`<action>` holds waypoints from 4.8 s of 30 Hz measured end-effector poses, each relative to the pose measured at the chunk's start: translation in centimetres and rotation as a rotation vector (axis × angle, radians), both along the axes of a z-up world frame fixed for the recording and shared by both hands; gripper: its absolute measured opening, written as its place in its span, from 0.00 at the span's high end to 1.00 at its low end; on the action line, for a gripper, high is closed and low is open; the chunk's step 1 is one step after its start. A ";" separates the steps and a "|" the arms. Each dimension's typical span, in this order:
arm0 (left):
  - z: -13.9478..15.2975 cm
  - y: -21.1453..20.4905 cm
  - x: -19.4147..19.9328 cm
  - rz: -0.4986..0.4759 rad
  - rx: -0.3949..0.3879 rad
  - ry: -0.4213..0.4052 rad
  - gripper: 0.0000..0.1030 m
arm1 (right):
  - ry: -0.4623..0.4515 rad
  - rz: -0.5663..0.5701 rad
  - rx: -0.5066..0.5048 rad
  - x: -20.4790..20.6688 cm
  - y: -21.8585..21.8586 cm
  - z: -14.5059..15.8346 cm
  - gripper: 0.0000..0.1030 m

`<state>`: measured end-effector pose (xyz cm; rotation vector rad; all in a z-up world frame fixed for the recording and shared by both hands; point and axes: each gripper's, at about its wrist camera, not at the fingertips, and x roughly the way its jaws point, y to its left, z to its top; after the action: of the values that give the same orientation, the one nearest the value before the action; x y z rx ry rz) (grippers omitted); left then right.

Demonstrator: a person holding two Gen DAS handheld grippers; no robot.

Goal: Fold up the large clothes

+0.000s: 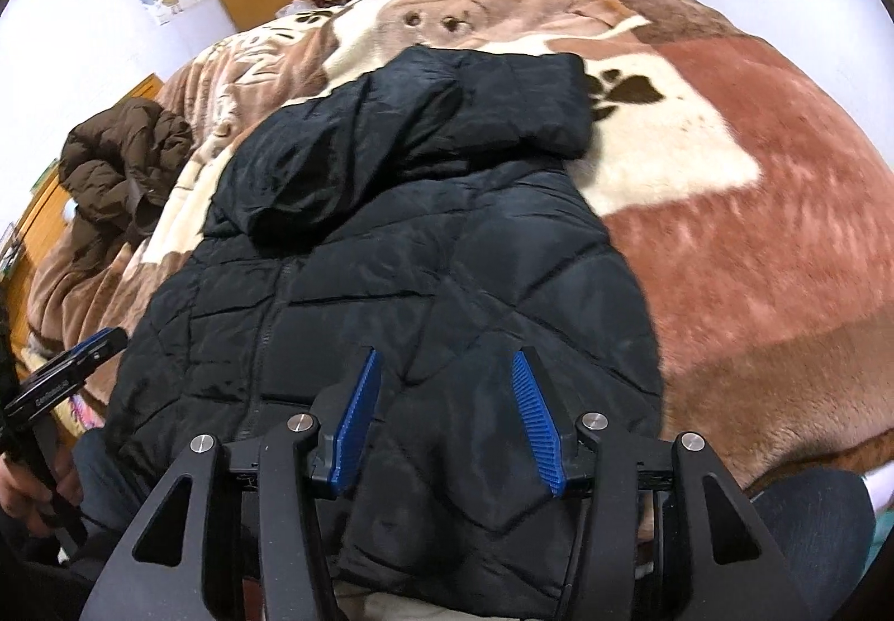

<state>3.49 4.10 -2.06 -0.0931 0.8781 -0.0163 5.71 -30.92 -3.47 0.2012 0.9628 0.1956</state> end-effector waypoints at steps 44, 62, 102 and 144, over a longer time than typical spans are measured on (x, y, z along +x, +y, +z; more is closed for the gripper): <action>3.8 8.9 -1.3 0.068 -0.317 -0.032 0.83 | 0.014 0.001 0.328 -0.2 -4.8 6.3 0.86; 7.3 10.9 -6.7 0.082 -0.460 -0.121 0.83 | -0.037 -0.013 0.450 -5.4 -6.7 9.1 0.87; -2.0 13.4 22.9 0.194 -0.523 0.050 0.56 | 0.131 -0.116 0.632 25.4 -7.1 1.3 0.49; -5.8 4.2 27.2 0.023 -0.010 -0.020 0.19 | 0.022 -0.004 -0.176 27.4 2.1 -3.5 0.44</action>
<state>30.67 8.26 -7.81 -0.1119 0.8570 0.0004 33.09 -28.82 -6.96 0.0441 0.9958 0.1046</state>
